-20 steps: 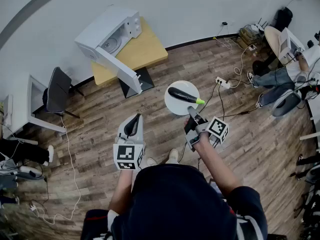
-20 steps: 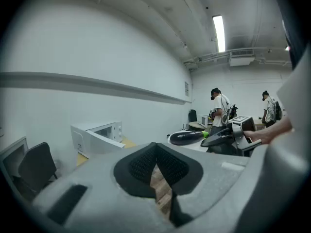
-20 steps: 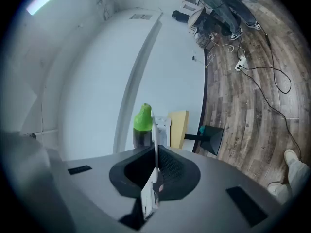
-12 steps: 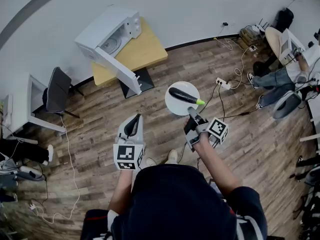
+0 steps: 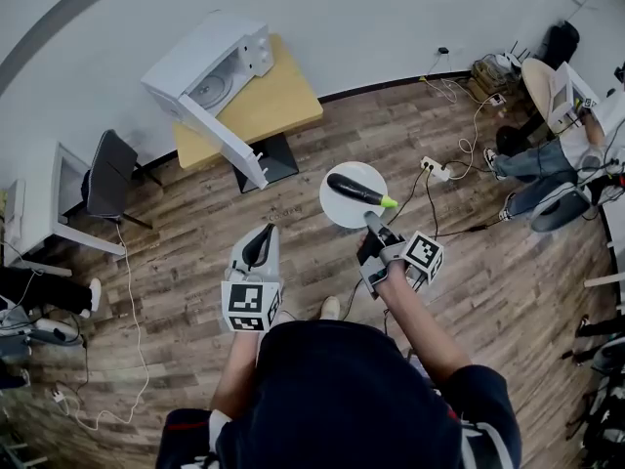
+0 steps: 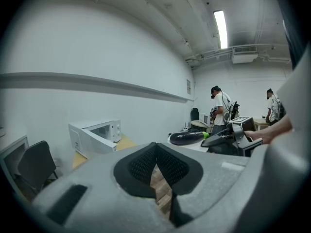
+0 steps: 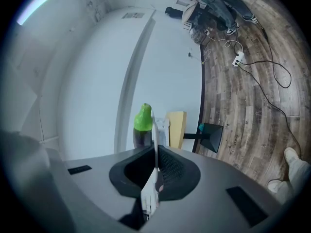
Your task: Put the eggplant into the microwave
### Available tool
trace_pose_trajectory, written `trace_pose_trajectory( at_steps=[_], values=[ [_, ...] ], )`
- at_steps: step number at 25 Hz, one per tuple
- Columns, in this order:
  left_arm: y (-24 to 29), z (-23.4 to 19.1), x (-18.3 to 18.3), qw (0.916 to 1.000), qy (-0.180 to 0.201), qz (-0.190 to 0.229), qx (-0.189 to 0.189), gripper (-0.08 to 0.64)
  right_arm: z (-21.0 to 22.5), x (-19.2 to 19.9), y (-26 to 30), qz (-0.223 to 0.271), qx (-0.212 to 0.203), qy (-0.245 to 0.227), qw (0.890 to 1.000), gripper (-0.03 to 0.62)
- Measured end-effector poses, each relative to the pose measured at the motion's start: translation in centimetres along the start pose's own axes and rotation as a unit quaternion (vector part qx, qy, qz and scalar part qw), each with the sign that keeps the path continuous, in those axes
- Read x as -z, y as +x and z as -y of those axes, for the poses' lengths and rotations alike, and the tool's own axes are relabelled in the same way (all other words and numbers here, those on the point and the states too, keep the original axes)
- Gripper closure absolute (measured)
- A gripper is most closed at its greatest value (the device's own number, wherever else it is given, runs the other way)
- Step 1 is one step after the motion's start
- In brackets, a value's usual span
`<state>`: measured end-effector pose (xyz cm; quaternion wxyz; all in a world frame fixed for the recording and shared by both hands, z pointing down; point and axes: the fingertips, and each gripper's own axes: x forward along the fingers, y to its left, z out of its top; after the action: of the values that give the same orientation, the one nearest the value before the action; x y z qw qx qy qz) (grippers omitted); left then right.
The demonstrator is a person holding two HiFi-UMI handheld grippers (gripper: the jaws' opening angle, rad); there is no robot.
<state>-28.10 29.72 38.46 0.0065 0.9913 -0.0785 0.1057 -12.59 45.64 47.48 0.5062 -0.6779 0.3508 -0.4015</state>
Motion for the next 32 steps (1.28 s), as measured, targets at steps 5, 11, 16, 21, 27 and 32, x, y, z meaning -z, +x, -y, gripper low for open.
trace_pose_trajectory(
  at_steps=[5, 11, 16, 21, 27, 32],
  values=[
    [1.3, 1.5, 0.3, 0.9999, 0.000, -0.003, -0.013, 0.543, 1.0, -1.5, 0.0, -0.015, -0.001, 0.012, 1.000, 0.571],
    [2.2, 2.7, 1.4, 0.9995, -0.002, -0.022, -0.020, 0.543, 1.7, -2.6, 0.2, -0.033, -0.004, 0.015, 0.999, 0.571],
    [3.0, 3.2, 1.2, 0.9994, 0.004, -0.028, -0.022, 0.543, 2.2, -3.0, 0.9, -0.045, -0.004, 0.017, 0.999, 0.571],
    [4.3, 2.9, 1.1, 0.9993, 0.006, -0.030, -0.024, 0.543, 3.0, -3.8, 1.7, -0.049, 0.004, 0.021, 0.999, 0.571],
    [6.8, 2.2, 0.4, 0.9994, 0.005, -0.028, -0.019, 0.543, 2.9, -5.6, 3.5, -0.044, 0.003, 0.020, 0.999, 0.571],
    [10.1, 1.0, -0.1, 0.9994, 0.005, -0.032, -0.012, 0.543, 2.9, -7.2, 6.0, -0.042, 0.012, 0.020, 0.999, 0.571]
  ],
)
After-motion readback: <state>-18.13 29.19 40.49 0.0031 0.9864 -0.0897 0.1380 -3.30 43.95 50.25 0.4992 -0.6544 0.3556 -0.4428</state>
